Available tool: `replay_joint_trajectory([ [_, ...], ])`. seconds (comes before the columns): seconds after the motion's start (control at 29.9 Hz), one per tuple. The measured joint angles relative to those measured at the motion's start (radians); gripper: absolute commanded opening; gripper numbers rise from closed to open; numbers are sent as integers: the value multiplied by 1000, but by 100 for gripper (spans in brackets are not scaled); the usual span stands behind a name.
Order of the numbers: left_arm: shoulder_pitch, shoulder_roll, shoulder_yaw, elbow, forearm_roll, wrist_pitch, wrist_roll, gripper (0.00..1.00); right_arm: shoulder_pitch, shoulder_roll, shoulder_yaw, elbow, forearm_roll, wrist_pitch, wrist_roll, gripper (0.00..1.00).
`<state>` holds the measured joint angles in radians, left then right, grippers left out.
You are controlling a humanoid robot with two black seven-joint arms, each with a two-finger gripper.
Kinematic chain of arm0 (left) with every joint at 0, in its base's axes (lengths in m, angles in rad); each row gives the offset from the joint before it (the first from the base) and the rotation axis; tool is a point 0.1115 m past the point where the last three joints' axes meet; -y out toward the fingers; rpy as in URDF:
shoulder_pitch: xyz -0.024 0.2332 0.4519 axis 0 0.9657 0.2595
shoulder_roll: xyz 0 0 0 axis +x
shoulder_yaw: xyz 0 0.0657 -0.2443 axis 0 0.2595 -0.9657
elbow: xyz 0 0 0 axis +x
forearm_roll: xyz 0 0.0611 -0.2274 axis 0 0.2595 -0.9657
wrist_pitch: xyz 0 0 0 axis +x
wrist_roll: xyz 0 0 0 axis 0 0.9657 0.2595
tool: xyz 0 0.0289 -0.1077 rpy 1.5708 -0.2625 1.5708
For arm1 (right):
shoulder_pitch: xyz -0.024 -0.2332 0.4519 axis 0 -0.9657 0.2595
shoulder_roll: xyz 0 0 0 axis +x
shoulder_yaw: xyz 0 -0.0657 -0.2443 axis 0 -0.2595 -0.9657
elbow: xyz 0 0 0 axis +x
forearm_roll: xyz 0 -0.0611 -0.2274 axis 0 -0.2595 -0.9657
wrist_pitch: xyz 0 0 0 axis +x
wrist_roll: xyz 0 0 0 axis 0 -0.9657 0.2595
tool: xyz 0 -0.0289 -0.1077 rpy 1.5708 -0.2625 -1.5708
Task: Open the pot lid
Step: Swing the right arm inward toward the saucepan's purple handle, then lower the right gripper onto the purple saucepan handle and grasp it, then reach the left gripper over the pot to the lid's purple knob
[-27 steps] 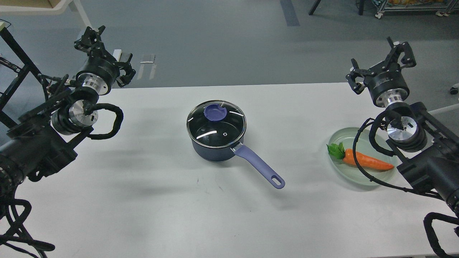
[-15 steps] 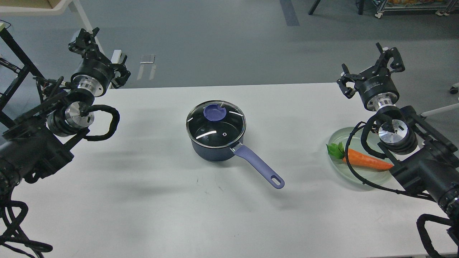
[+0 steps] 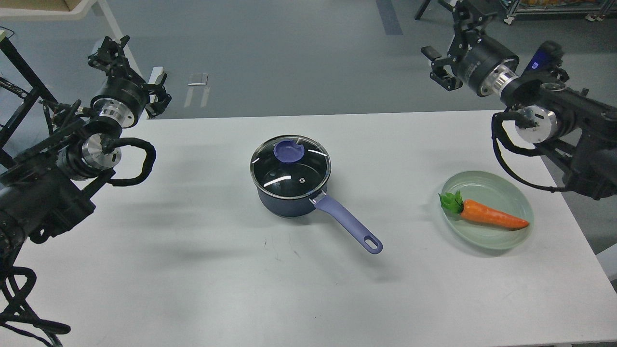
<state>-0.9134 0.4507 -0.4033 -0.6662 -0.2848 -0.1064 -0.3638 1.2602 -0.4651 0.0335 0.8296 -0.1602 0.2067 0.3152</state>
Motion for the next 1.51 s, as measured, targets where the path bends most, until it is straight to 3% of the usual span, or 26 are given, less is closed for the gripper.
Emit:
replay_joint_trajectory([
  [0.37,-1,71,3,-50,1,-14,-9,99,372,54,-600,360,-447,-126,2,99],
  [0.6,1,83,3,-50,3,-34,-8,99,436,150,-796,507,-560,-195,-28,96],
  [0.8,2,97,8,-50,3,-49,-6,99,437,256,-885,521,-571,-210,-61,91],
  [1.04,2,119,12,-57,3,-64,-5,99,429,348,-952,514,-571,-211,-63,71],
  [1.27,3,125,16,-69,6,-69,1,99,426,366,-957,511,-571,-211,-65,52],
  [1.51,4,121,16,-79,31,-66,2,99,423,365,-957,511,-571,-211,-93,44],
])
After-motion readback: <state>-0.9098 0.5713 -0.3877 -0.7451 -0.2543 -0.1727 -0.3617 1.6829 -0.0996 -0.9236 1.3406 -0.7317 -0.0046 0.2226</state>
